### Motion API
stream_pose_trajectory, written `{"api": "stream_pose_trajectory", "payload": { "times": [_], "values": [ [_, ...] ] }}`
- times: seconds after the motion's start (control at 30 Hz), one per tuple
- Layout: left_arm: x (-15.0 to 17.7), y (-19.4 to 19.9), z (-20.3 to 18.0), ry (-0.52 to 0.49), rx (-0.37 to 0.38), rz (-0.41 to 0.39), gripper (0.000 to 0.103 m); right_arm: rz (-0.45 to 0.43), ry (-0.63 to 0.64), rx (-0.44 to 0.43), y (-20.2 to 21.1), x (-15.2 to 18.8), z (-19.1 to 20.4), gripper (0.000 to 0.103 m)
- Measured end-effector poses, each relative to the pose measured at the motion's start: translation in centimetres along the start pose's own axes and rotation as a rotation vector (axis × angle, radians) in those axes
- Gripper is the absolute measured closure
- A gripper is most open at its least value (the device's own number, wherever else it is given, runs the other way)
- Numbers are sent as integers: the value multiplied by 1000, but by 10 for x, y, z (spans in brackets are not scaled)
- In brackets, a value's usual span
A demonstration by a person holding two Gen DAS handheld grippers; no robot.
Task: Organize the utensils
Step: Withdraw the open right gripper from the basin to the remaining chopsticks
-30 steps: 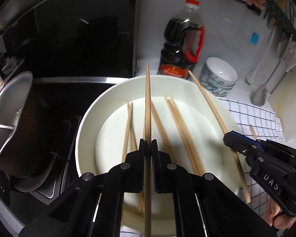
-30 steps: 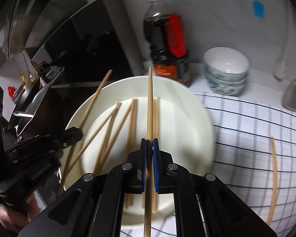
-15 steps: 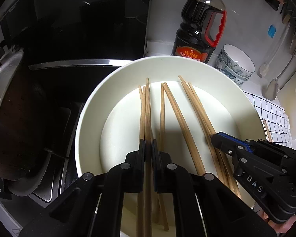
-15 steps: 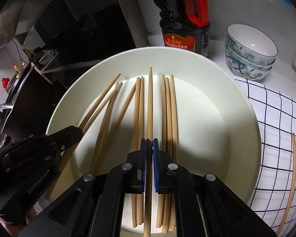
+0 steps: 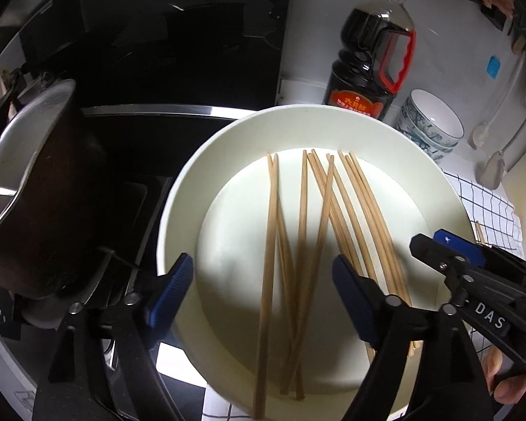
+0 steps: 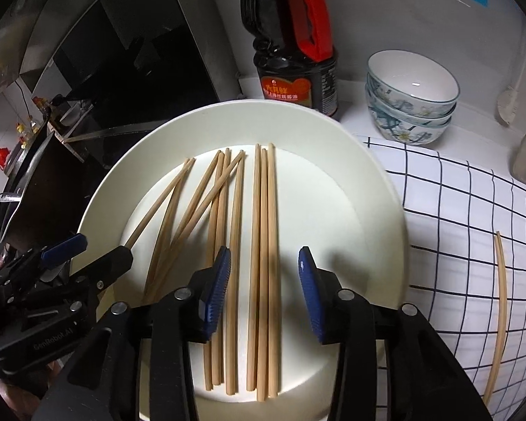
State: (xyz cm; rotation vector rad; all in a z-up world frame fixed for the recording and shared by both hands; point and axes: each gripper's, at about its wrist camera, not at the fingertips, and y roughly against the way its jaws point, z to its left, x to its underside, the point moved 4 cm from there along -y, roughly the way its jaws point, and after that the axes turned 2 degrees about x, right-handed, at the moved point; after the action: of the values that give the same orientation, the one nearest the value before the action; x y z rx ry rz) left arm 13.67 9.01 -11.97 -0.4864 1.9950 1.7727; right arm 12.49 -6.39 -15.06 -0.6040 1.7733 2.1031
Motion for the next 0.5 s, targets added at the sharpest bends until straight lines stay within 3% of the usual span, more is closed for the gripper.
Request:
{"api": "stream_pose_trajectory", "payload": {
  "times": [0.27,0.5],
  "values": [
    [4,21,-1,6,-35,-30,8,-45,38,3,25,3,2,50],
    [7,37,-8,25,-32,-48,7,-46,34,-26,44,10,-5,46]
  ]
}}
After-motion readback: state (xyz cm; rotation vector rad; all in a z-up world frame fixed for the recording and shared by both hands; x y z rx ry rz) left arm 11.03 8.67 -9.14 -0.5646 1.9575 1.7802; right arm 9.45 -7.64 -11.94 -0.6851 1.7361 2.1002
